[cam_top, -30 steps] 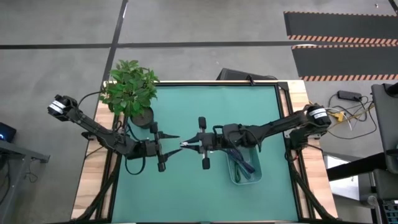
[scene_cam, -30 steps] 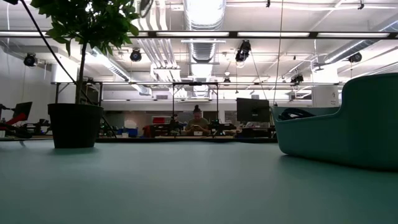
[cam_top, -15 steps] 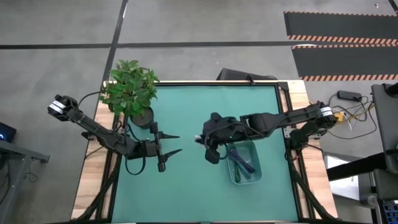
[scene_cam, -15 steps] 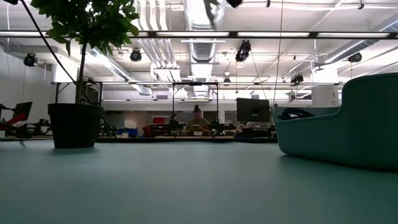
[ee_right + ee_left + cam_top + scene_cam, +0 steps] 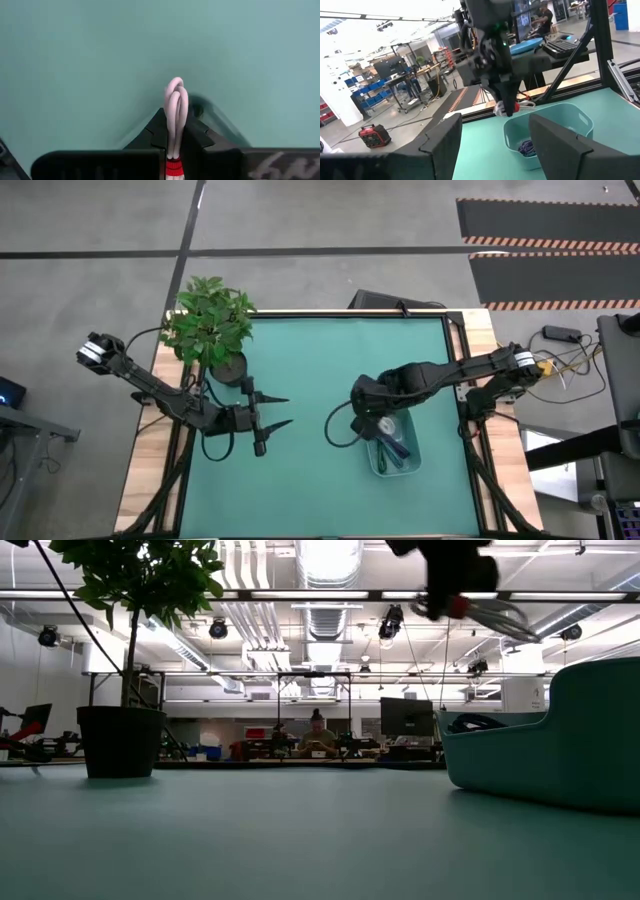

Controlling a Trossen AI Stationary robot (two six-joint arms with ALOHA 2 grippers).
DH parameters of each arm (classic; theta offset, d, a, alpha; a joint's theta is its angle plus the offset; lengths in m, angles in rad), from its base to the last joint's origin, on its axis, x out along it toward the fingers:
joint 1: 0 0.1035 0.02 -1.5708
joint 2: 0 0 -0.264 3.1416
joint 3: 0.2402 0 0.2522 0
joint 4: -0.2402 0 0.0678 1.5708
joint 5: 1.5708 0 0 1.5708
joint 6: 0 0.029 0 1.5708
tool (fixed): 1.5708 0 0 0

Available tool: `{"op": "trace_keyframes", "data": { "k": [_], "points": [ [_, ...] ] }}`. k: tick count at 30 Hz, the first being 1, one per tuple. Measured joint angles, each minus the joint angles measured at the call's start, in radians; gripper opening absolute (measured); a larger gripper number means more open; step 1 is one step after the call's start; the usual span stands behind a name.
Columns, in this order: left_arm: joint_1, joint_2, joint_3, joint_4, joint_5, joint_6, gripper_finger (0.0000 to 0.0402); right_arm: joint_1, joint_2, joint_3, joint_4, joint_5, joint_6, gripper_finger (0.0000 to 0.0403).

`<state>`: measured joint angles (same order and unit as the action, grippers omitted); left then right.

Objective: Pick and place USB-C Cables
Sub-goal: Put the white charger cable into the blue bin

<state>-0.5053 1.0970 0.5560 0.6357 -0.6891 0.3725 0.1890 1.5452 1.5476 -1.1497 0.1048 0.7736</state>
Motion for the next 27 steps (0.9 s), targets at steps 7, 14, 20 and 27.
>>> {"op": "trace_keyframes", "data": {
  "k": [7, 14, 20, 27],
  "points": [
    [0.0, 0.0, 0.0, 0.0, 0.0, 0.0, 0.0215, 0.0, 0.001, -0.106, -0.039, -0.102, 0.075, 0.0013],
    [0.0, 0.0, 0.0, 0.0, 0.0, 0.0, 0.0215, 0.0, 0.002, -0.215, -0.003, -0.139, 0.107, 0.0013],
    [0.0, 0.0, 0.0, 0.0, -0.001, 0.001, 0.0215, 0.0, 0.002, -0.26, 0.04, -0.161, 0.128, 0.0013],
    [0.0, 0.0, 0.0, 0.0, -0.001, 0.001, 0.0215, 0.0, 0.002, -0.264, 0.055, -0.157, 0.136, 0.0013]
  ]
}}
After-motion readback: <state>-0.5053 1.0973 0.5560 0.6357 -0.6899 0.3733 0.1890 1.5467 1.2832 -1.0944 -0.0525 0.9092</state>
